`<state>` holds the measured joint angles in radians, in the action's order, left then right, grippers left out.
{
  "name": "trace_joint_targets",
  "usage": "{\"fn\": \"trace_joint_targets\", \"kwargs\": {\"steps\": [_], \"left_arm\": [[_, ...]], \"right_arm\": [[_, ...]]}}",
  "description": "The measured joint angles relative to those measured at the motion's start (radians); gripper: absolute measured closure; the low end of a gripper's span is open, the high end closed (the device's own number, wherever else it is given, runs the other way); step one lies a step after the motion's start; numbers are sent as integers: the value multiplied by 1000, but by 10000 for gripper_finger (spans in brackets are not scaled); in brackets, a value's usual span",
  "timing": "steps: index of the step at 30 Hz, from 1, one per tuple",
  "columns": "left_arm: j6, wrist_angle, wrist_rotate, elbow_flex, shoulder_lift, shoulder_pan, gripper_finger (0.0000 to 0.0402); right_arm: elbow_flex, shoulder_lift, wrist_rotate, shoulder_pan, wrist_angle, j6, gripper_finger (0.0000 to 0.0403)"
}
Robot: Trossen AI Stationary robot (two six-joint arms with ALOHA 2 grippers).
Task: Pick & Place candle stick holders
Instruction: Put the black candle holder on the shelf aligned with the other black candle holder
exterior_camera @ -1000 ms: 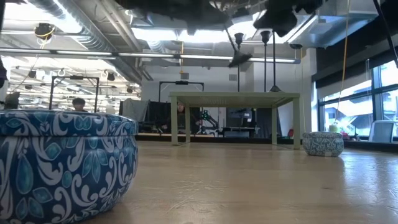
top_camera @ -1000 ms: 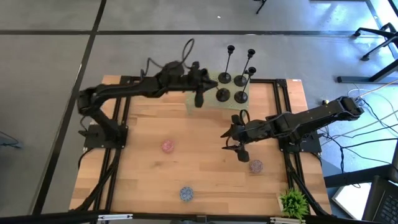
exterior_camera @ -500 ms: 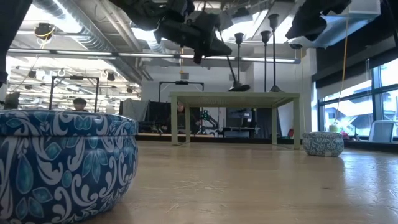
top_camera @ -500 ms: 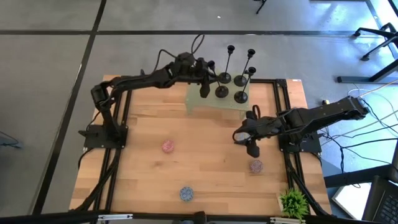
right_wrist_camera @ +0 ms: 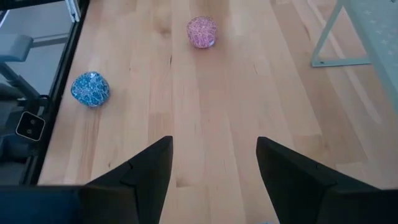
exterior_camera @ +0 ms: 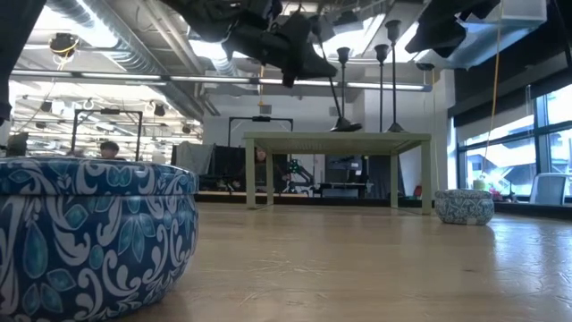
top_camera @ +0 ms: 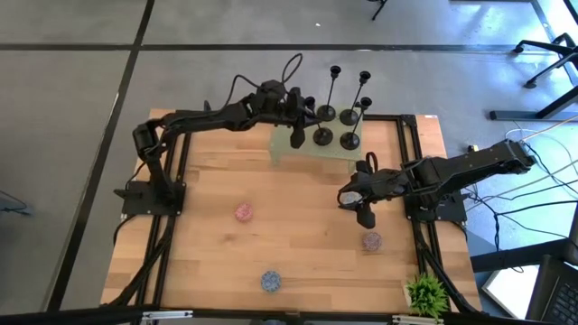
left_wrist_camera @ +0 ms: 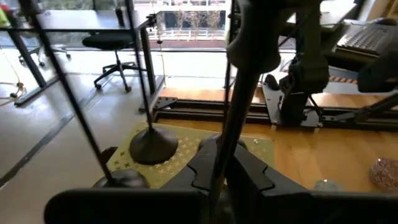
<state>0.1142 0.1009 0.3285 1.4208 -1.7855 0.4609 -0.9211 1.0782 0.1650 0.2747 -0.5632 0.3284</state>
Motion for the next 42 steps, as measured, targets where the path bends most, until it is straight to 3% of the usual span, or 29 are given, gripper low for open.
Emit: {"fn": "trace_joint_targets", "kwargs": {"steps": [29,42], "left_arm": [[39,20,-32,0,-5,-27,376],[39,23,-31,0,-6,-27,315]], "right_arm": [[1,0,-3,0,8,6,167],[1,0,-3,0,24,4,167]]}}
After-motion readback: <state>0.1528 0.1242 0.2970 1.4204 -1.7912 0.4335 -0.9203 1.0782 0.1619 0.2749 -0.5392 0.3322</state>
